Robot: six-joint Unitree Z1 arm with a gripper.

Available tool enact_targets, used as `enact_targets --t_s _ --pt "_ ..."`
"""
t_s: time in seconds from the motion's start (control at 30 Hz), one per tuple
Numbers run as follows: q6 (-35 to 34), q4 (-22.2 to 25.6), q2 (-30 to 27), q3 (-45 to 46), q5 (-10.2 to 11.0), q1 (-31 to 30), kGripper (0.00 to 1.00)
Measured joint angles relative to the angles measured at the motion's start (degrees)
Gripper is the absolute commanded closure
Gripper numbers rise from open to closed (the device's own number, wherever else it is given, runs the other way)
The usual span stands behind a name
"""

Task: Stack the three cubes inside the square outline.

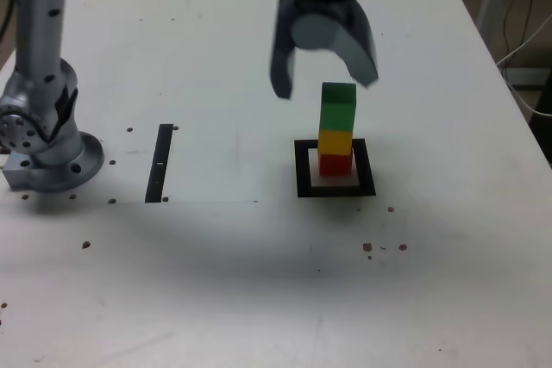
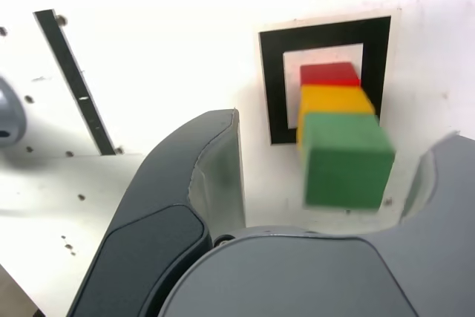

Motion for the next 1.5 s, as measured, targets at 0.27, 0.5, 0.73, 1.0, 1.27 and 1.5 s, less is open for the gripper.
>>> enact_targets --t_s 0.27,0.5,0.73,1.0,1.27,1.5 --pt "0.27 0.77 -10.35 3.65 -1.3 -2.25 0.01" --pt "0.66 -1.14 -17.15 14.84 -0.06 -2.39 0.01" --pt "0.69 -9.73 -23.11 28.79 -0.09 -2.39 0.01" --pt "-0.08 -14.96 -23.63 44.25 3.03 -2.73 0.0" --pt "-0.33 -15.17 -25.8 45.33 2.49 -2.77 0.01" --pt "-0.34 -16.24 -28.58 45.59 5.21 -2.81 0.01"
